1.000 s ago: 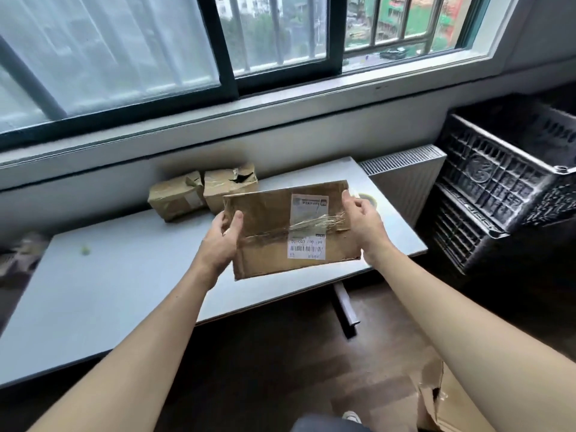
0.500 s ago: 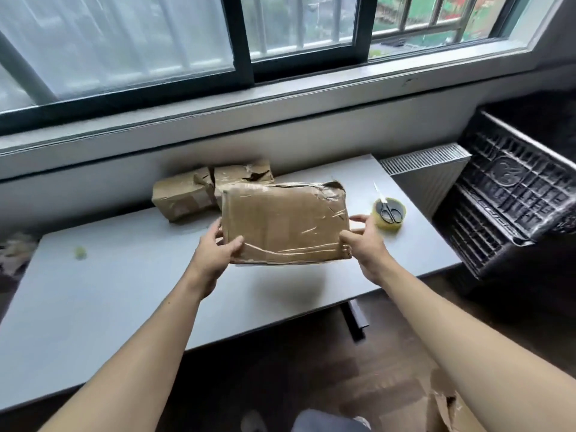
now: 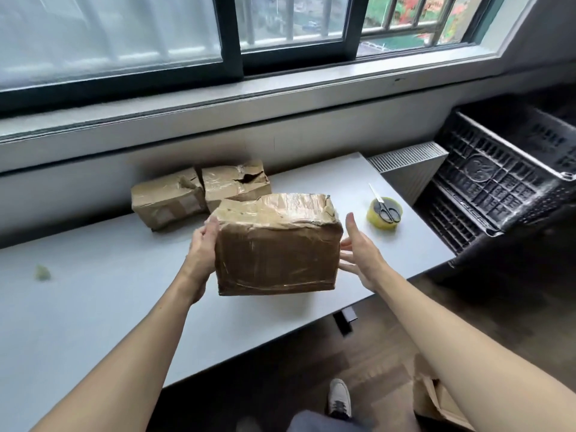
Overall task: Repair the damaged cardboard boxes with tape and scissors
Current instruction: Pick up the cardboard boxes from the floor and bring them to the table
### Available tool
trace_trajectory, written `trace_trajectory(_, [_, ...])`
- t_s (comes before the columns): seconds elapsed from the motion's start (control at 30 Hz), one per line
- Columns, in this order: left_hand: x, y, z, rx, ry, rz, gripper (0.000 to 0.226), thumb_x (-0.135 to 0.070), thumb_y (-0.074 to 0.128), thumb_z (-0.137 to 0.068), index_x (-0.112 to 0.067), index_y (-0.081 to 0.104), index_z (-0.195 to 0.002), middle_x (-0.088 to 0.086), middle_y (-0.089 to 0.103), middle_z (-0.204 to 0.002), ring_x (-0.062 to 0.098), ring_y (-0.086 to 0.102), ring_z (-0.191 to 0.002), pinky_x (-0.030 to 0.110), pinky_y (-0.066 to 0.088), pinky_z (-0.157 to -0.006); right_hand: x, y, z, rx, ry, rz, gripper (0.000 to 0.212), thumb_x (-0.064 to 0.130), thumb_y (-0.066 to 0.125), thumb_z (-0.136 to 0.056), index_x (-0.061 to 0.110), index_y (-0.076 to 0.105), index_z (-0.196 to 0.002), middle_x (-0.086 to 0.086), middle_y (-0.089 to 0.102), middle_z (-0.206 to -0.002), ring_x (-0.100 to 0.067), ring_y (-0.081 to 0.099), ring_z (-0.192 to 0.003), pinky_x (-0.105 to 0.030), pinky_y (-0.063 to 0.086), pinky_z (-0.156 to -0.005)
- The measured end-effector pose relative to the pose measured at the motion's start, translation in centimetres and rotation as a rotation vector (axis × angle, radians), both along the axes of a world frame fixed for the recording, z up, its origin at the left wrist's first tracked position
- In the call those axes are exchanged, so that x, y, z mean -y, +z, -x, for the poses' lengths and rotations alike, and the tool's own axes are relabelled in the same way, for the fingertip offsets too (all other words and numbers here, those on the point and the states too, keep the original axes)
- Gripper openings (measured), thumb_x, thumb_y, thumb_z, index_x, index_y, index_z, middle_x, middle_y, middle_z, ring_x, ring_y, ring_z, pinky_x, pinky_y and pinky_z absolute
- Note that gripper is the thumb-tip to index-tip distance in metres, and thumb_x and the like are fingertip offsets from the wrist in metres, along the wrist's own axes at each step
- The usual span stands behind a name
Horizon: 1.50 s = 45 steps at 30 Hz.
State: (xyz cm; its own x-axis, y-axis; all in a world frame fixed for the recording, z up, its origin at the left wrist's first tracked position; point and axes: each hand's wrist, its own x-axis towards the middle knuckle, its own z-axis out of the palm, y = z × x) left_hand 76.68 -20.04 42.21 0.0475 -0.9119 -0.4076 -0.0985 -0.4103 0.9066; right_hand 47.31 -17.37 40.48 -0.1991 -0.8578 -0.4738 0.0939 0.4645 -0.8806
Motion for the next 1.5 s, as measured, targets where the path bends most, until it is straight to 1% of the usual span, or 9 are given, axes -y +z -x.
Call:
trace_trajectory(0.13, [0.4, -0.2, 0.1, 0.077, -0.018, -0.021, 0.058, -0.074, 0.037, -0.091, -0.029, 0.063, -0.116, -0.012, 0.07, -0.11, 0.006, 0.063, -0.106, 0.031, 0.046, -0.084, 1.5, -0.5, 0.9, -0.092, 0.025, -0.076, 0.083, 0.084, 0.044, -0.08, 0.011, 0.048, -0.12, -0.016, 0.063, -0.112, -0.024, 0.067, -0.092, -0.037, 0.061, -0.078])
trace_trajectory(0.27, [0.9, -1.8, -0.7, 0.169, 0.099, -0.081, 0.073, -0.073, 0.06, -0.07, -0.019, 0.058, -0.12, 0.002, 0.068, -0.115, 0.021, 0.064, -0.105, 0.041, 0.051, -0.088, 2.9, -1.1, 1.2, -0.115, 0.111, -0.115, 0.066, 0.068, 0.055, -0.089, 0.014, 0.047, -0.126, -0.008, 0.062, -0.119, -0.021, 0.066, -0.101, -0.037, 0.057, -0.077])
trace_trajectory(0.4, [0.9, -1.8, -0.1, 0.225, 0.145, -0.108, 0.048, -0.039, 0.065, -0.077, -0.014, 0.054, -0.116, 0.009, 0.064, -0.114, 0.024, 0.063, -0.098, 0.04, 0.052, -0.08, 4.1, -1.7, 1.1, -0.113, 0.17, -0.123, 0.061, 0.058, 0.062, -0.091, 0.017, 0.047, -0.134, 0.001, 0.062, -0.125, -0.014, 0.063, -0.106, -0.033, 0.052, -0.07])
trace_trajectory(0.57, [1.1, -2.4, 0.4, 0.362, 0.111, -0.073, 0.041, -0.013, 0.062, -0.087, -0.019, 0.05, -0.125, 0.004, 0.059, -0.119, 0.023, 0.062, -0.104, 0.04, 0.051, -0.093, 4.1, -2.1, 1.4, -0.184, 0.143, -0.096, 0.035, 0.022, 0.061, -0.094, 0.012, 0.05, -0.125, -0.005, 0.064, -0.106, -0.014, 0.061, -0.08, -0.03, 0.052, -0.064])
trace_trajectory(0.97, [2.6, -3.5, 1.5, 0.781, -0.082, 0.048, 0.036, -0.032, 0.052, -0.1, -0.013, 0.053, -0.13, 0.015, 0.058, -0.131, 0.033, 0.052, -0.121, 0.038, 0.041, -0.096, 3.0, -1.5, 3.1, -0.136, 0.259, -0.045, 0.023, 0.014, 0.035, -0.104, 0.017, 0.052, -0.088, 0.0, 0.063, -0.079, -0.012, 0.061, -0.064, -0.029, 0.051, -0.063])
trace_trajectory(1.1, [3.0, -3.6, 1.9, 0.996, -0.146, 0.035, 0.036, -0.037, 0.046, -0.101, -0.013, 0.05, -0.127, 0.019, 0.055, -0.13, 0.039, 0.05, -0.12, 0.045, 0.042, -0.094, 3.1, -1.5, 3.0, -0.128, 0.255, -0.072, 0.016, 0.017, 0.042, -0.1, 0.012, 0.053, -0.11, -0.006, 0.065, -0.093, -0.015, 0.062, -0.071, -0.035, 0.058, -0.071])
trace_trajectory(1.23, [2.8, -2.2, 4.6, 1.205, -0.171, 0.075, 0.046, -0.041, 0.05, -0.096, -0.012, 0.047, -0.131, 0.018, 0.031, -0.149, 0.037, 0.031, -0.136, 0.054, 0.029, -0.106, 3.1, -1.8, 2.6, -0.155, 0.204, -0.089, 0.06, 0.019, 0.058, -0.092, 0.02, 0.031, -0.146, -0.007, 0.063, -0.107, -0.019, 0.065, -0.089, -0.036, 0.062, -0.076])
trace_trajectory(1.37, [2.6, -0.6, 8.7, 1.118, -0.519, 0.177, 0.075, -0.073, 0.048, -0.085, -0.02, 0.046, -0.139, 0.01, 0.029, -0.154, 0.029, 0.033, -0.14, 0.057, 0.034, -0.111, 3.0, -1.3, 2.1, -0.092, 0.24, -0.092, 0.055, 0.016, 0.056, -0.091, 0.033, 0.037, -0.141, -0.004, 0.063, -0.108, -0.015, 0.064, -0.082, -0.023, 0.057, -0.055])
trace_trajectory(1.5, [1.0, 0.7, 12.6, 0.95, -0.747, 0.087, 0.116, -0.095, 0.044, -0.063, -0.016, 0.035, -0.148, 0.013, 0.013, -0.159, 0.032, 0.025, -0.145, 0.051, 0.031, -0.116, 3.1, -1.3, 1.3, -0.116, 0.266, -0.133, 0.035, 0.016, 0.056, -0.088, 0.022, 0.048, -0.122, -0.005, 0.062, -0.103, -0.015, 0.061, -0.07, -0.032, 0.061, -0.063])
